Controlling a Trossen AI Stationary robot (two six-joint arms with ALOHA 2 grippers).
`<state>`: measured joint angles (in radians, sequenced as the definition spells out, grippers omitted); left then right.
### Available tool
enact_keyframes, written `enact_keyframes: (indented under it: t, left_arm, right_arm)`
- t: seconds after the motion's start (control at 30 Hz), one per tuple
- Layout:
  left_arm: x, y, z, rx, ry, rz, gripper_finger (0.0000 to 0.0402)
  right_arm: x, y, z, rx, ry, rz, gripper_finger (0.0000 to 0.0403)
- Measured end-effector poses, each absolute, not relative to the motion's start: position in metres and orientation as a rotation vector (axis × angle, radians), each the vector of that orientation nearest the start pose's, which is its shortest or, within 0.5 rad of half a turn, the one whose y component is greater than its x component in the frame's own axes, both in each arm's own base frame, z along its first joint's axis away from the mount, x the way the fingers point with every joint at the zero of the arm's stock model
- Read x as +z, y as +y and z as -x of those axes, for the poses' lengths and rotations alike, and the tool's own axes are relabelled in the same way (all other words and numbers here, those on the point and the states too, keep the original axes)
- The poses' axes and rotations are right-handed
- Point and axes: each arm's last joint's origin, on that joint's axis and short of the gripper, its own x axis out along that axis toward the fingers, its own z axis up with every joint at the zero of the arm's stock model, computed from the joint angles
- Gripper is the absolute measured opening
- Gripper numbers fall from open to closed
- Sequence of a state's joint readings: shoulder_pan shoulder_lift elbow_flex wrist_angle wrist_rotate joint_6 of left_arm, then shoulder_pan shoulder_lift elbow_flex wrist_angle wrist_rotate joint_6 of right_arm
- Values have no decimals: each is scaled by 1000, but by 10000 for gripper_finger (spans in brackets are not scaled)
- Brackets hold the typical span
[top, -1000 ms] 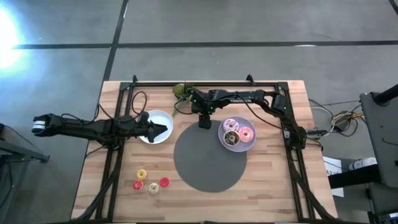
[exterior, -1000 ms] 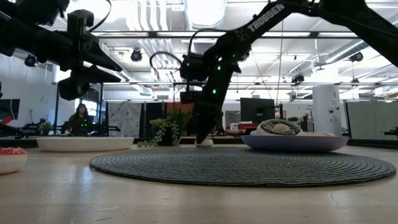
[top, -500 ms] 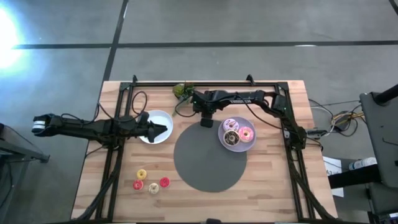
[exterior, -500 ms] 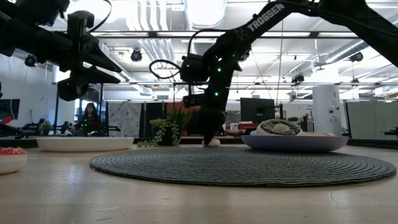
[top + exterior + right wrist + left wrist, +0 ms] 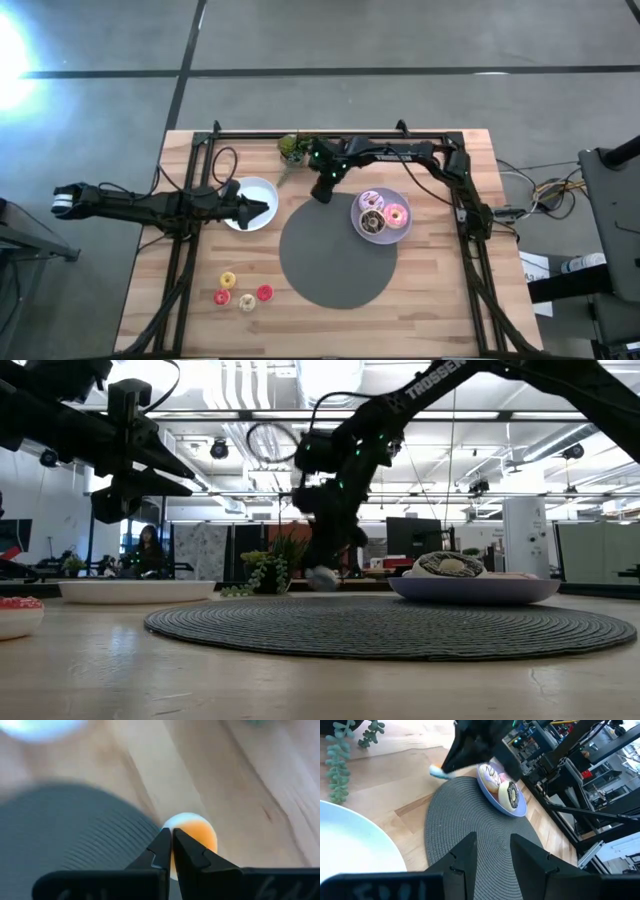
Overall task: Pick & Place donuts
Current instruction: Put the small blue donut on the white plate
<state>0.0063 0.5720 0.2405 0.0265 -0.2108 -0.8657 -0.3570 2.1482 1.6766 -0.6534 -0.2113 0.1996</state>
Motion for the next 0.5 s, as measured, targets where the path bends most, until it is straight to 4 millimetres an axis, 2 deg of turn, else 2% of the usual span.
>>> enact_keyframes:
  t: [0.23,0.4,0.5]
  left_arm:
    - [200,7,-140,316,175,774,92]
    - [222,7,-140,366,104,572,92]
    - [235,7,-140,448,76,420,92]
  right_arm:
    - [234,-165,-439,-160,647,-899,9]
    - [264,-176,-453,-213,268,-1146,8]
    - [272,-174,-458,-242,135,-1255,9]
